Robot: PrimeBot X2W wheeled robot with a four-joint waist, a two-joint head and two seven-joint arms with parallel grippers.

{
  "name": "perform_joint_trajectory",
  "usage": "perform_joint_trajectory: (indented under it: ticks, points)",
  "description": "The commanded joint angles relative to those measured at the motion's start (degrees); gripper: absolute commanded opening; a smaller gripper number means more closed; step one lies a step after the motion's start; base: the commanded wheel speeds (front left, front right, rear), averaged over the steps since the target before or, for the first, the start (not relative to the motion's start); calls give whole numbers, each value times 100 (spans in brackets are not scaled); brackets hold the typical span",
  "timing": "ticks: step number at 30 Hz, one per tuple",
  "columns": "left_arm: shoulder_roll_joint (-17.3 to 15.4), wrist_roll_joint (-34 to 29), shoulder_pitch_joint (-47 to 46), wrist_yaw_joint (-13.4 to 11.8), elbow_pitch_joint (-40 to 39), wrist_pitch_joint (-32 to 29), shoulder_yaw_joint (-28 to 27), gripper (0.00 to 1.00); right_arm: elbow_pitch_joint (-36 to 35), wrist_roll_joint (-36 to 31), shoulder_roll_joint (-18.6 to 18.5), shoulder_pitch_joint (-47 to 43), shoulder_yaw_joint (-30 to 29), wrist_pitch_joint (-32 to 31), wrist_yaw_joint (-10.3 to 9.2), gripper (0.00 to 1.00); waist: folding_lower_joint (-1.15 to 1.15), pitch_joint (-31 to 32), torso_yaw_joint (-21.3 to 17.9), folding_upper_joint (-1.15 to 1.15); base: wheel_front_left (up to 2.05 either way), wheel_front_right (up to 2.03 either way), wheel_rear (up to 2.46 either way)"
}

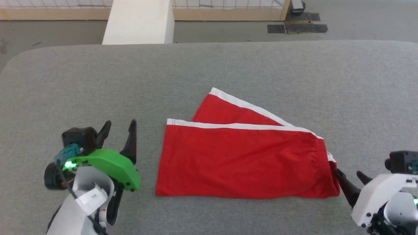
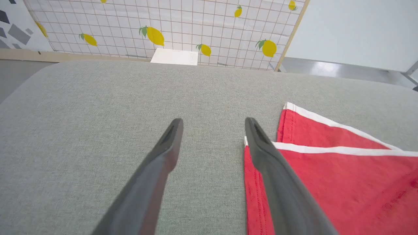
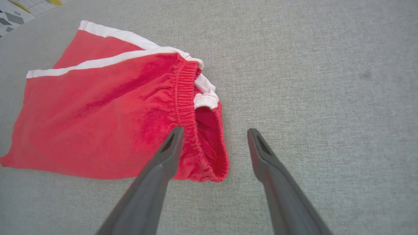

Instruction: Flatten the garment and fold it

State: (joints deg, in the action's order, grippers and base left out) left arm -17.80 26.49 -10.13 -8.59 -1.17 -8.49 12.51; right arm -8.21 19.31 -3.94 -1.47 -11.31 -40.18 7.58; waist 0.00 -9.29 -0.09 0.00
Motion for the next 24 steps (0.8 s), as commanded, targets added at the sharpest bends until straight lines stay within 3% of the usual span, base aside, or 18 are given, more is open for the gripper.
perform_joint_trajectory:
  ticks: [1, 4, 7, 8, 12, 16, 17, 18, 19, 24]
  points:
    - [-29, -60, -205, 151, 146, 80, 107, 100, -51, -18, 48, -109, -59, 114, -9, 100, 0, -97, -127, 0, 0, 0, 0]
    - [-42, -97, -669, 410, 577, -63, 323, 100, -112, -37, 88, -157, -152, 243, -9, 100, 0, -202, -211, 0, 0, 0, 0]
    - [-20, -105, -1297, 645, 1161, -602, 599, 100, -163, -50, 100, -105, -147, 278, -9, 100, 0, -353, -316, 0, 0, 0, 0]
    - [8, -90, -1846, 703, 1771, -1490, 835, 100, -168, 6, 103, 0, -79, 293, -9, 100, 0, -516, -441, 0, 0, 0, 0]
    - [16, -114, -2337, 700, 2280, -2236, 1002, 100, -128, 39, 104, 161, 30, 344, -9, 100, 0, -704, -601, 0, 0, 0, 0]
    - [30, -93, -2484, 730, 2611, -2492, 1081, 100, -74, 61, 105, 259, 73, 429, -9, 100, 0, -824, -709, 0, 0, 0, 0]
    - [32, -74, -2477, 729, 2679, -2522, 1082, 86, -61, 60, 105, 274, 77, 445, -9, 100, 0, -836, -728, 0, 0, 0, 0]
    - [35, -48, -2461, 738, 2732, -2529, 1080, 21, -45, 62, 105, 289, 72, 462, -9, 100, 0, -851, -748, 0, 0, 0, 0]
    - [98, 112, -2364, 744, 2683, -2285, 950, 0, -17, 40, 105, 310, 19, 510, -9, 100, 0, -856, -774, 0, 0, 0, 0]
    - [192, 387, -1861, 624, 2060, -1528, 589, 0, -132, -119, 104, 375, -74, 520, -9, 100, 0, -779, -741, 0, 0, 0, 0]
